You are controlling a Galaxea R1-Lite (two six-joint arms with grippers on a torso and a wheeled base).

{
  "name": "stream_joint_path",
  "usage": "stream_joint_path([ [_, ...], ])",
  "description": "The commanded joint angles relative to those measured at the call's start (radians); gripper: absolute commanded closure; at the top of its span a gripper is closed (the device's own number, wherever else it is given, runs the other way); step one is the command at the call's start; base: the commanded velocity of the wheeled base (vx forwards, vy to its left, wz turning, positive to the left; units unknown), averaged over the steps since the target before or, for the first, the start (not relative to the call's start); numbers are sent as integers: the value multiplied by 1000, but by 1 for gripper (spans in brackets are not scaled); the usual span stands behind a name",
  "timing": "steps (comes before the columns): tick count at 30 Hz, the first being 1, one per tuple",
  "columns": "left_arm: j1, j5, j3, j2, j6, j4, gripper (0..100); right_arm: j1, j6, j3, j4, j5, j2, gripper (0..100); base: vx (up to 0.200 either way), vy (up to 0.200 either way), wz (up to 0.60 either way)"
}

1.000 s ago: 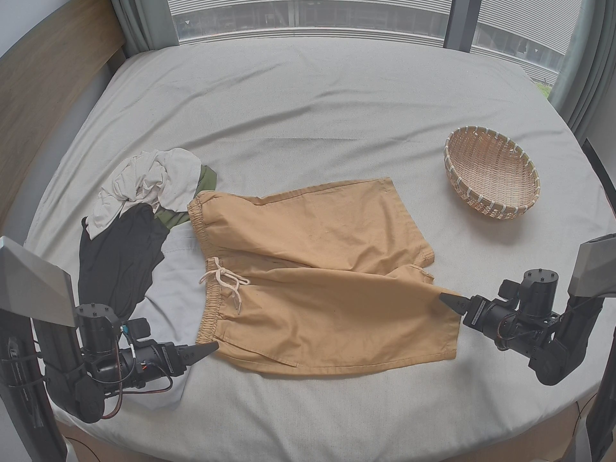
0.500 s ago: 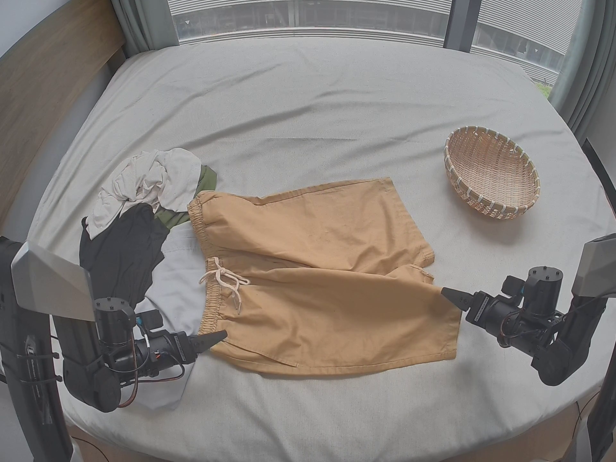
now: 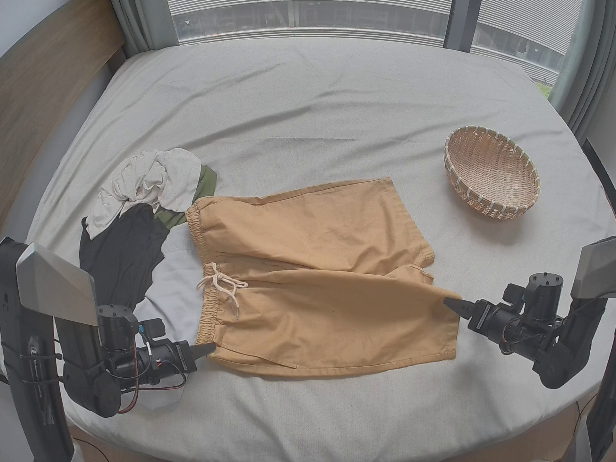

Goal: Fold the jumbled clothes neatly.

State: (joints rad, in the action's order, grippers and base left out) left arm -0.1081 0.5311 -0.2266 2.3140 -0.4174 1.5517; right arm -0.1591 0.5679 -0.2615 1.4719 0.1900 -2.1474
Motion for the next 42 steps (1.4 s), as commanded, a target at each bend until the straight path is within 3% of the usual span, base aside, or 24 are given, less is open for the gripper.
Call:
stream_joint_path([
  [1, 4, -2, 20, -47, 3, 1, 100, -5, 0, 28, 64, 8, -89, 0, 0, 0, 0],
  [8, -18, -8, 10, -38, 6, 1, 100, -42, 1, 108, 68, 48, -114, 0, 0, 0, 0],
  [21, -15, -10, 10, -38, 6, 1, 100, -97, 3, 110, 70, 34, -189, 0, 0, 0, 0],
  [22, -13, -10, 10, -38, 6, 1, 100, -97, 4, 110, 70, 34, -198, 100, 0, 0, 0],
  [35, -7, -10, 12, -21, 6, 1, 100, -83, 4, 120, 71, 32, -177, 100, 0, 0, 0],
  [42, -5, 7, 62, -79, -4, -1, 100, -85, -3, 191, 68, 34, -71, 100, 0, 0, 0],
])
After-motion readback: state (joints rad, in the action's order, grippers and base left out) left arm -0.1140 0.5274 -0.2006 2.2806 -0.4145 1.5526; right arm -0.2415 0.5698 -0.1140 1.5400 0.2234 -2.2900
